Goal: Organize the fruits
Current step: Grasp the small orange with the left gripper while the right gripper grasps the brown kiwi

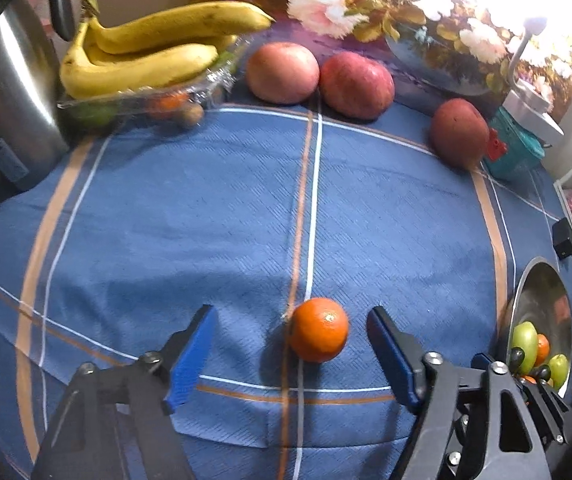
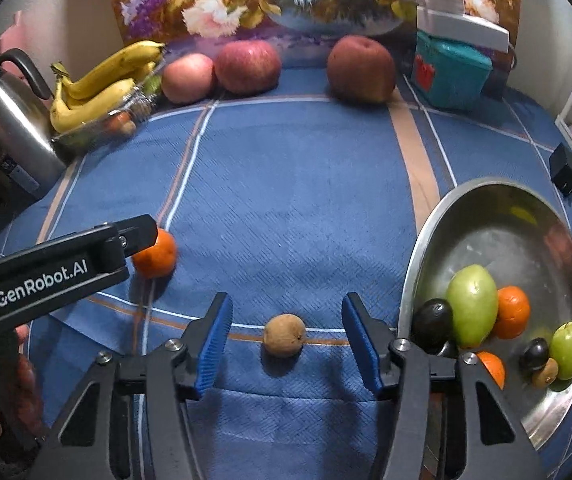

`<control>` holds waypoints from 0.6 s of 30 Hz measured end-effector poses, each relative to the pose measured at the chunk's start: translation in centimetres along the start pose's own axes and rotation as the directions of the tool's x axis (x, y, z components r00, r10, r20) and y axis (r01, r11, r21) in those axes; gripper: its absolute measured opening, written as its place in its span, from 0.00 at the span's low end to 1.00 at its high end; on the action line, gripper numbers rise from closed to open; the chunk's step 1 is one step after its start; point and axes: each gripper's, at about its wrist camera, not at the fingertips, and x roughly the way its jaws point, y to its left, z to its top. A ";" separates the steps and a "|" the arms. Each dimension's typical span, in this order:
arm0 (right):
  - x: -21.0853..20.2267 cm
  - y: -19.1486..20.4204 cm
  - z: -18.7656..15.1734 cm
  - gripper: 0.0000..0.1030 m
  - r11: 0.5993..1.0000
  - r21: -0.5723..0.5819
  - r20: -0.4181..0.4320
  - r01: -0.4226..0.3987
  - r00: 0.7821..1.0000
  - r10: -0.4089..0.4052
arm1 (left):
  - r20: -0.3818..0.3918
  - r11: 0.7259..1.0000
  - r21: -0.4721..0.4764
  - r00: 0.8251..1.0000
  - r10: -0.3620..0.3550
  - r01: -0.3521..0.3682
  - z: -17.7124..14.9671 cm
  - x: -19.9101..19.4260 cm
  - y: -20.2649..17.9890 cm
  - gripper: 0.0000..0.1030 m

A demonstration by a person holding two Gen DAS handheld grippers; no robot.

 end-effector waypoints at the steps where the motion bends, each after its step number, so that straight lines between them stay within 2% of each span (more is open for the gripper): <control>1: 0.2 -0.1 0.0 0.54 1.000 0.004 -0.007 -0.002 1.000 0.002 | -0.005 1.000 0.004 1.000 -0.001 0.001 0.0 0.2 -0.1 0.67; 8: 1.2 -0.1 -0.3 0.42 1.000 0.021 -0.041 0.001 0.999 0.000 | -0.030 1.000 0.023 0.999 -0.016 0.017 -0.1 1.1 -0.6 0.46; 10: 1.5 -0.1 -0.5 0.39 1.000 0.025 -0.052 0.007 0.999 -0.006 | -0.033 0.999 0.025 0.999 -0.021 0.021 -0.2 1.2 -0.6 0.36; 18: 1.5 0.3 -0.8 0.26 1.000 0.028 -0.059 -0.012 0.998 0.014 | -0.034 0.999 0.033 0.999 -0.017 0.018 -0.1 1.0 -1.0 0.34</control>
